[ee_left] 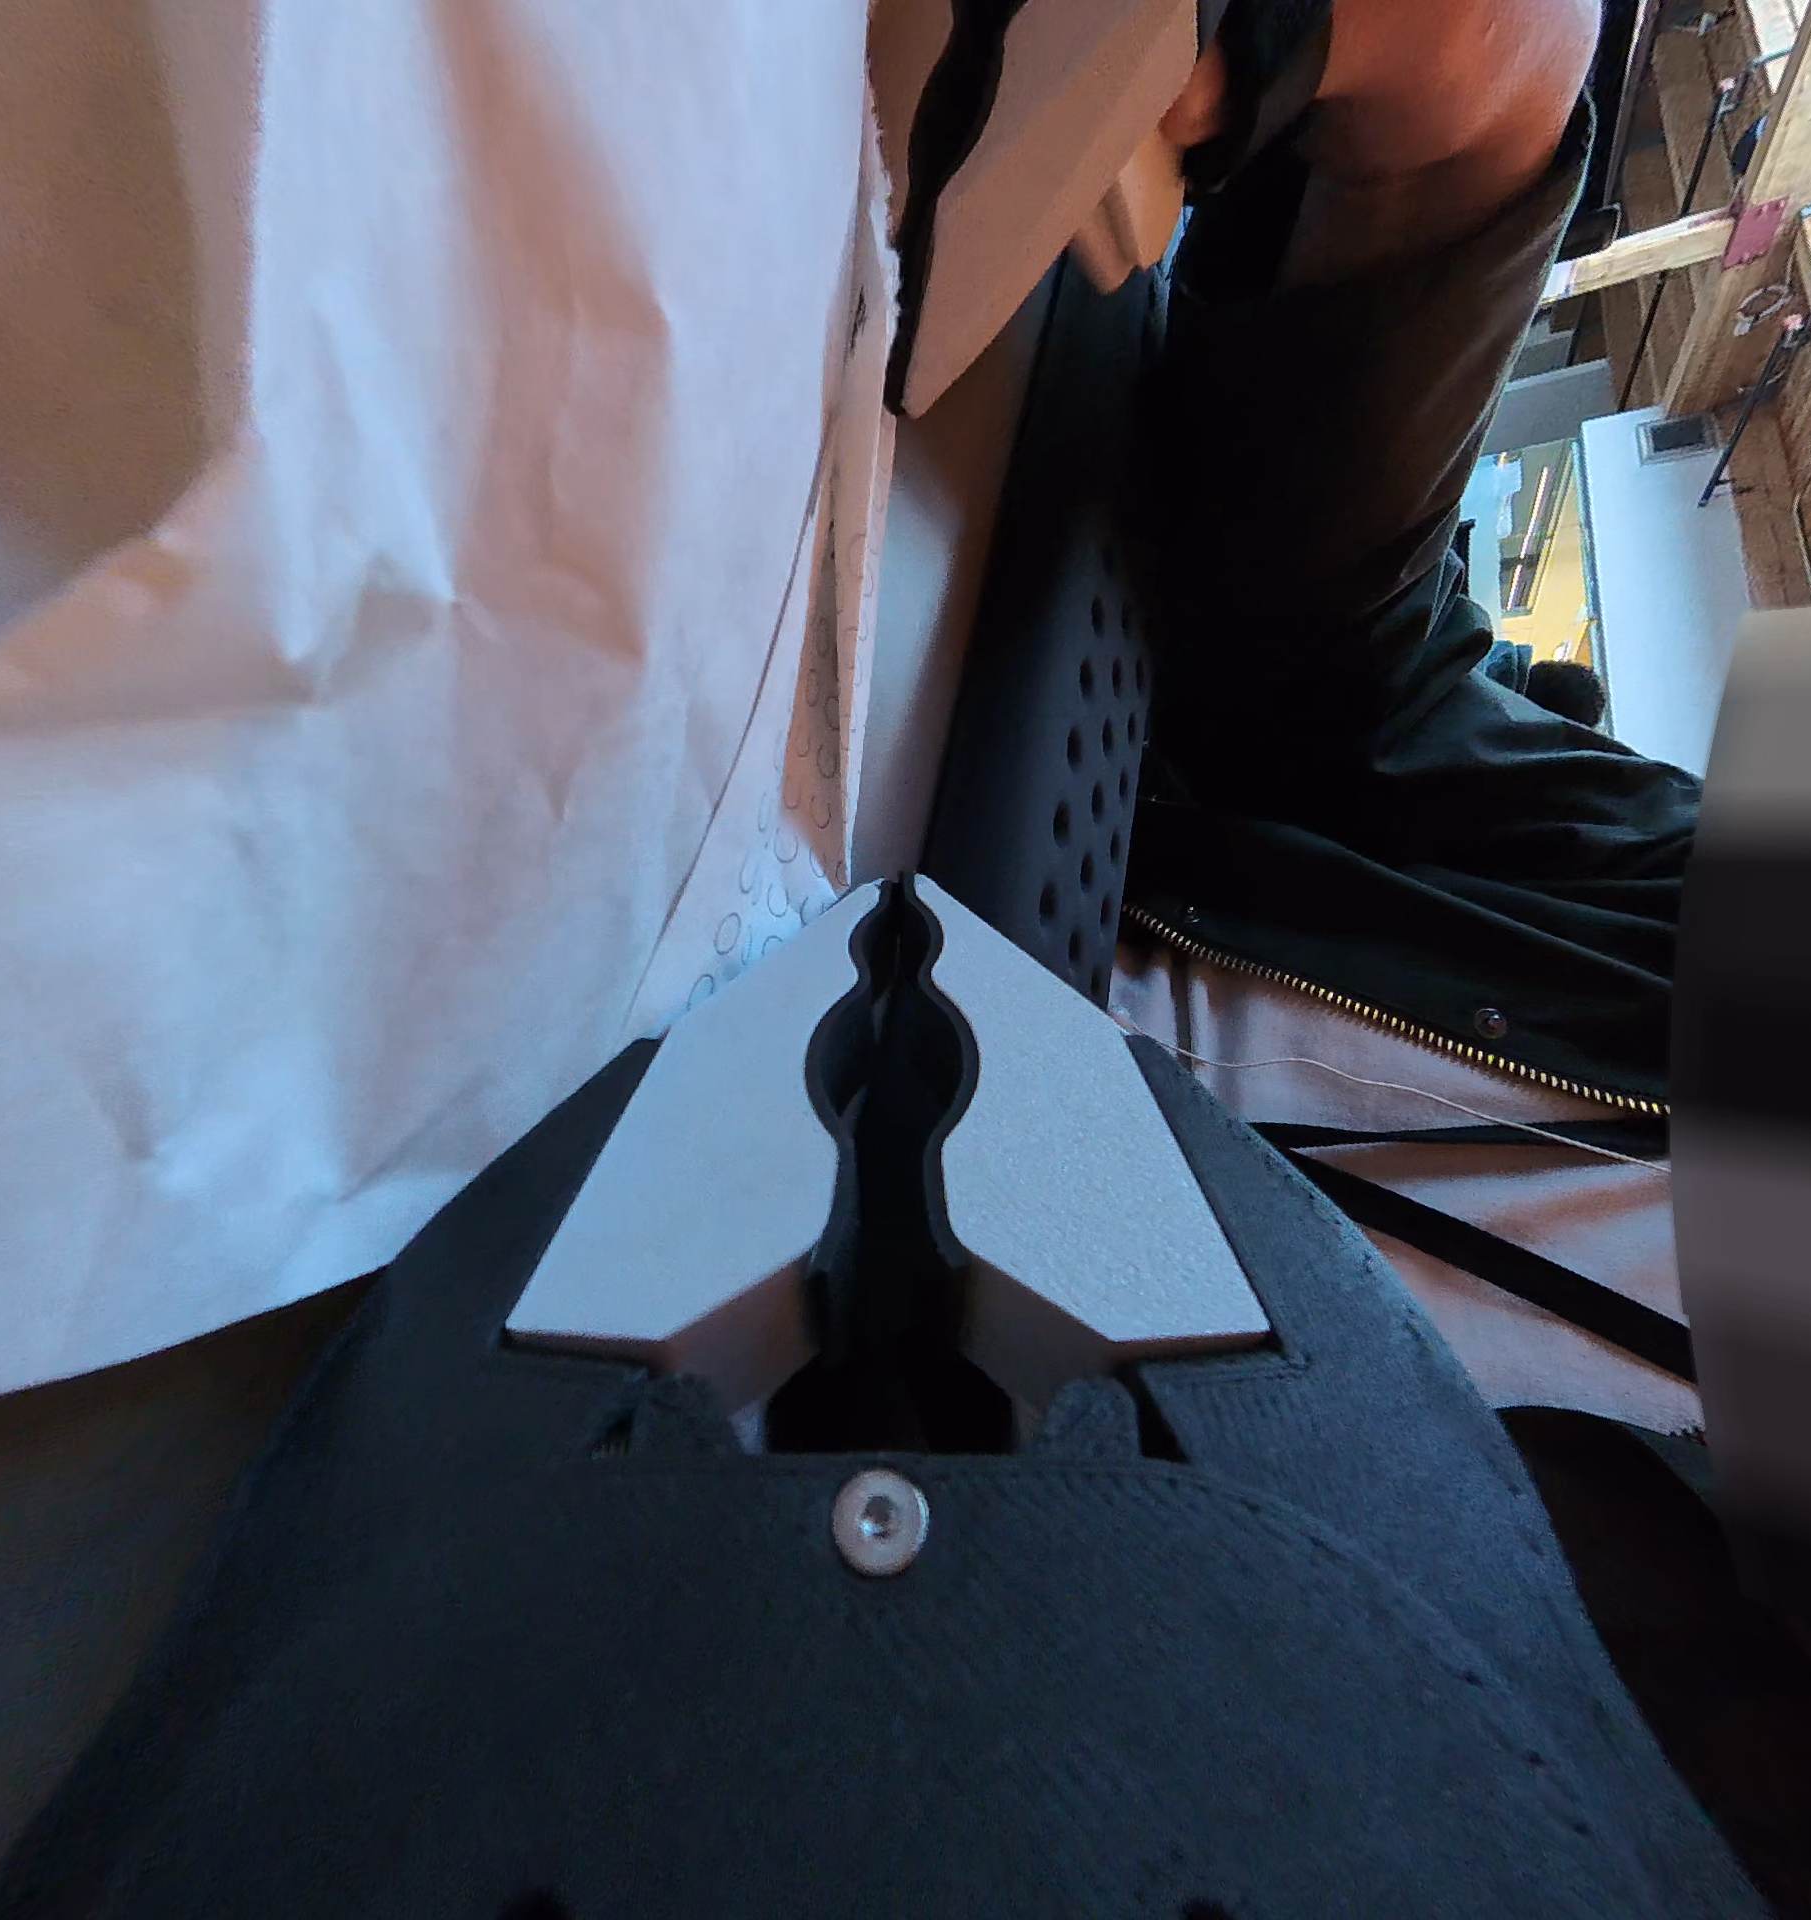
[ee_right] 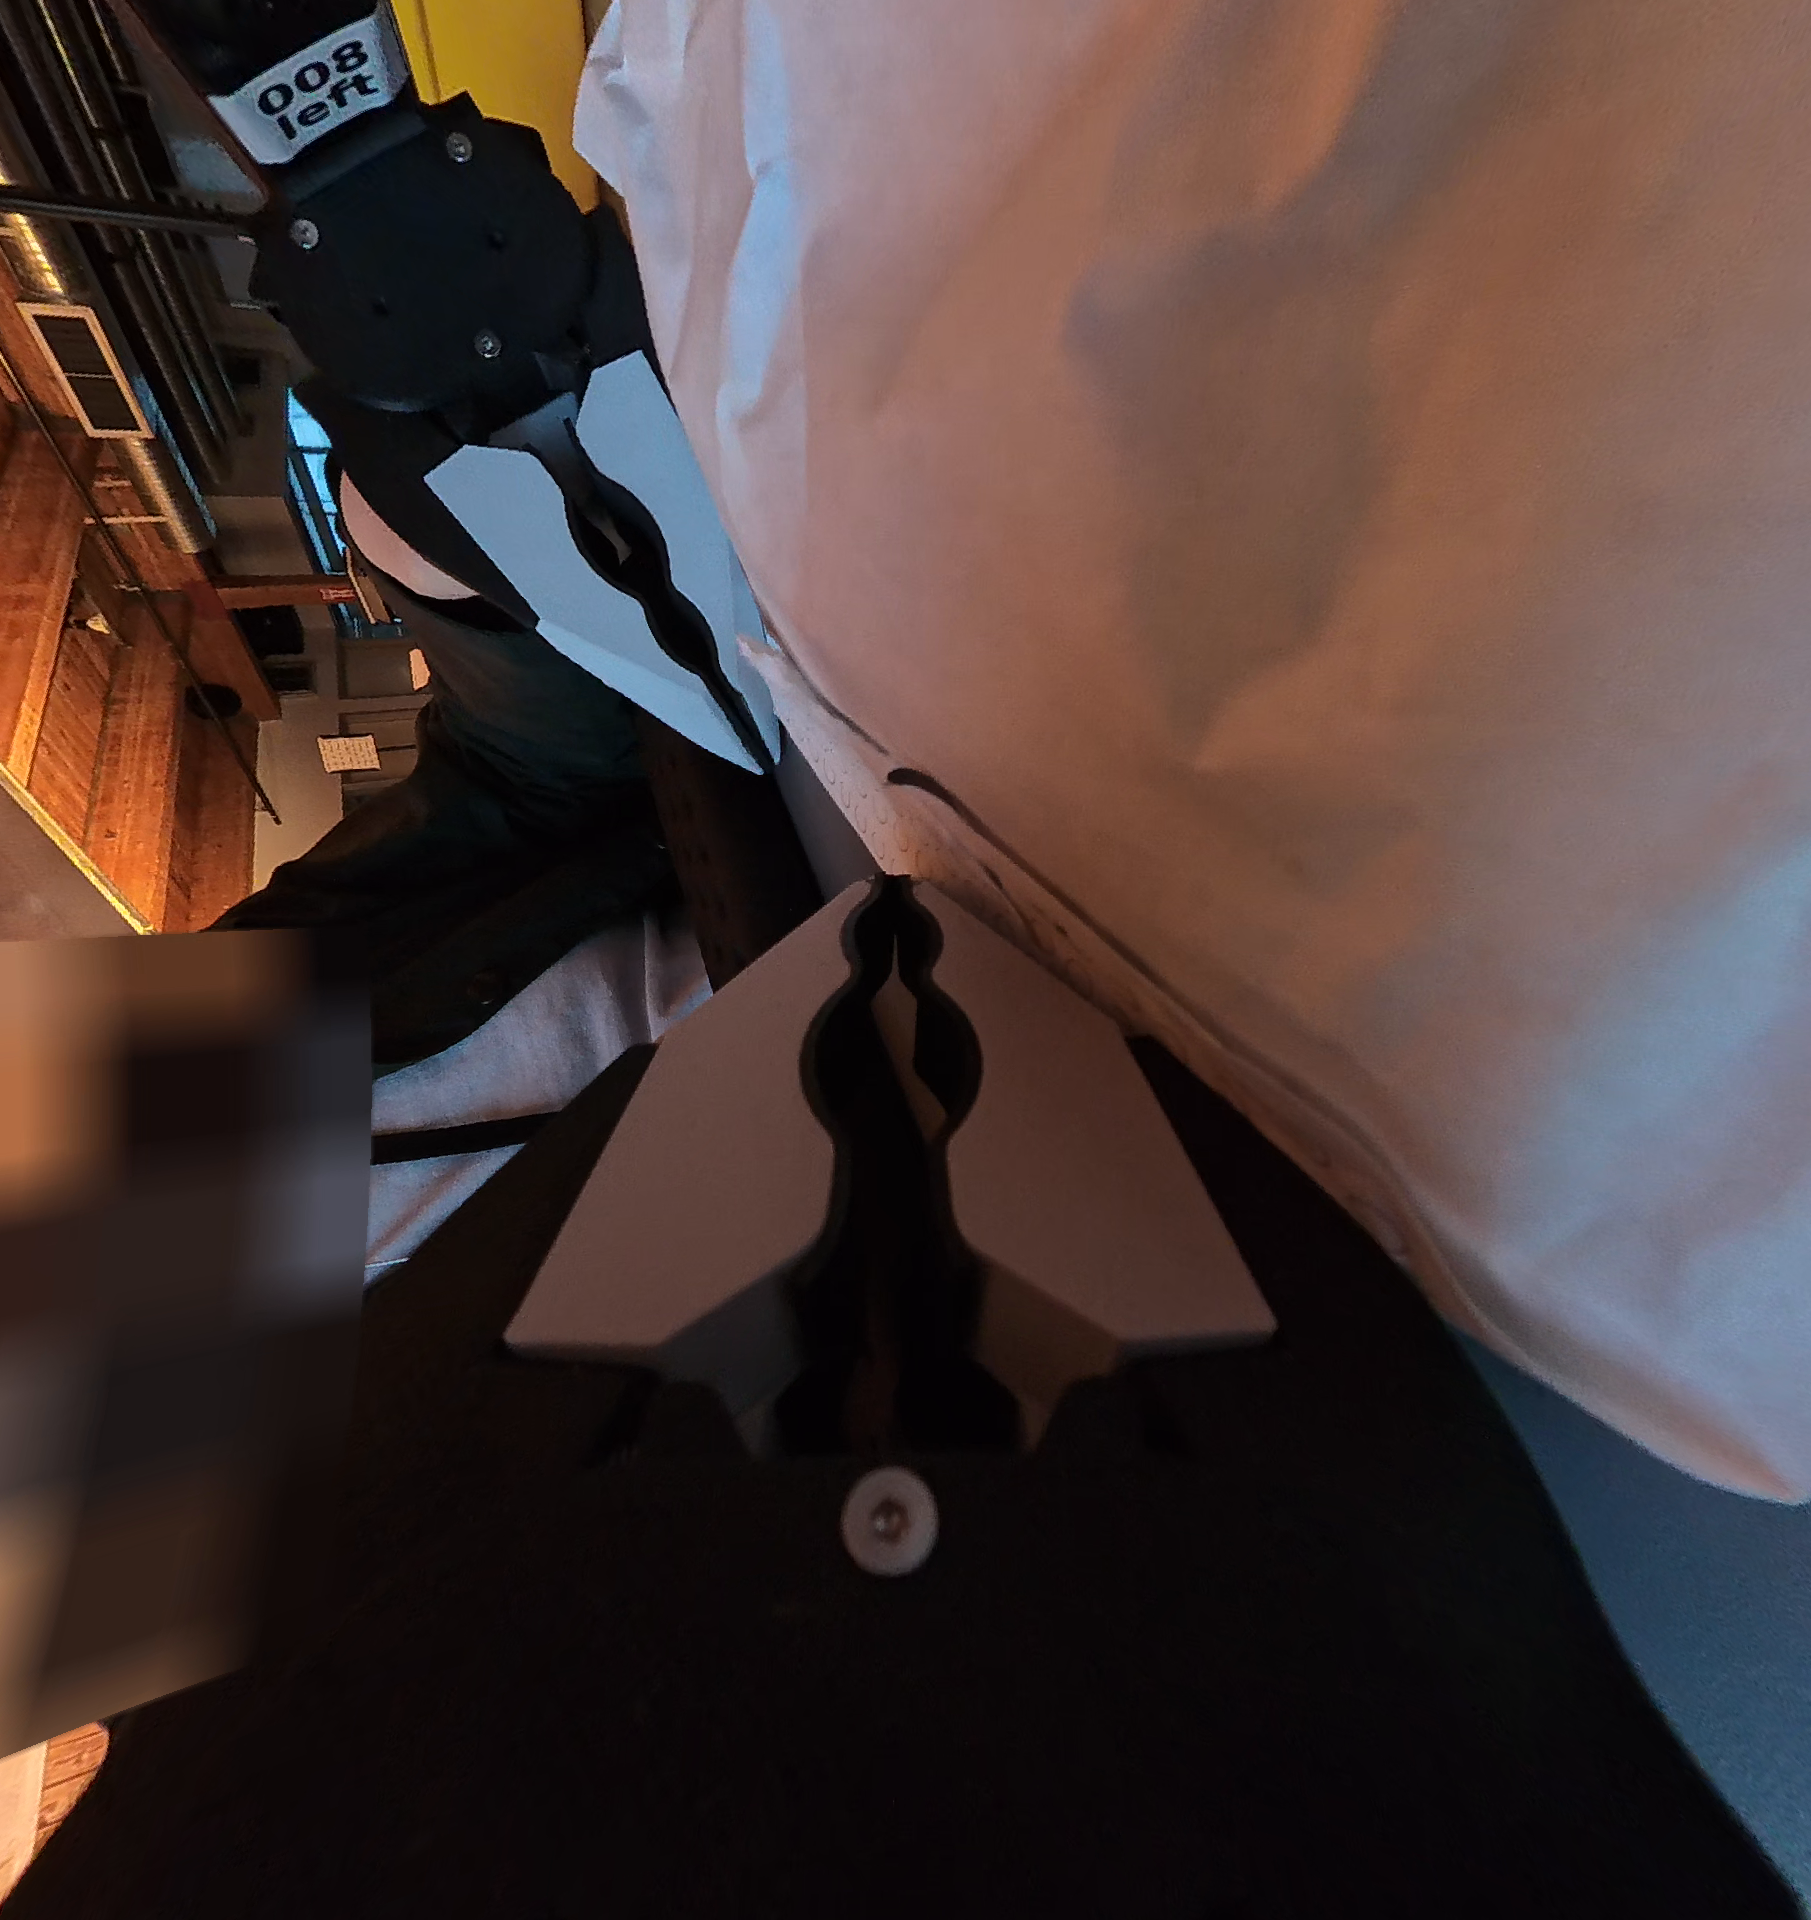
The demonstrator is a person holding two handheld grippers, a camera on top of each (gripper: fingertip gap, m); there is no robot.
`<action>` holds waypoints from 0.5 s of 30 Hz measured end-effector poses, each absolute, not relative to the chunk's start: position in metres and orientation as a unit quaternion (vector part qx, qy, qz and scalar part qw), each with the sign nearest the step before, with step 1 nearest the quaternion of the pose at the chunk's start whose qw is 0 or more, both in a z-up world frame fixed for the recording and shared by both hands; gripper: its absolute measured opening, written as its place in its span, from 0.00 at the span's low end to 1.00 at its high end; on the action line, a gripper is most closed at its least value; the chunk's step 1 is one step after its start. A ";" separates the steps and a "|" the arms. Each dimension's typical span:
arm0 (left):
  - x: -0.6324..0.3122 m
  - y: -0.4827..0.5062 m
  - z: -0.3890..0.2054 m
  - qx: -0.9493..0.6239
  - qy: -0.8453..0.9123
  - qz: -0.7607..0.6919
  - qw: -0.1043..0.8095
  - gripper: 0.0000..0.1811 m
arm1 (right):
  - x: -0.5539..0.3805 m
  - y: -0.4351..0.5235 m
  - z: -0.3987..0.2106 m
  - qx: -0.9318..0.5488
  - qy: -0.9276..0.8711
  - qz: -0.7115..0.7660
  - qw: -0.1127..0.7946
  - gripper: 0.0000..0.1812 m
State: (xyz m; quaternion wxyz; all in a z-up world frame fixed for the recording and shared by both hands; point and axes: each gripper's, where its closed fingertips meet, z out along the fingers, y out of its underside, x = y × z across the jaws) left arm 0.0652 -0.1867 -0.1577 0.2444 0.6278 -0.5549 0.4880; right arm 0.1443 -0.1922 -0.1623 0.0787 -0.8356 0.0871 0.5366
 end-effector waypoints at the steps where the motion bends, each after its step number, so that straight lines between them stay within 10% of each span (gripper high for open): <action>1: 0.065 -0.186 -0.158 0.630 -0.553 0.488 0.244 0.00 | 0.144 -0.192 -0.162 -0.835 0.088 0.537 0.080 0.00; 15: 0.068 -0.140 -0.117 0.675 -0.474 0.561 0.072 0.00 | 0.144 -0.192 -0.162 -0.834 0.089 0.538 0.078 0.00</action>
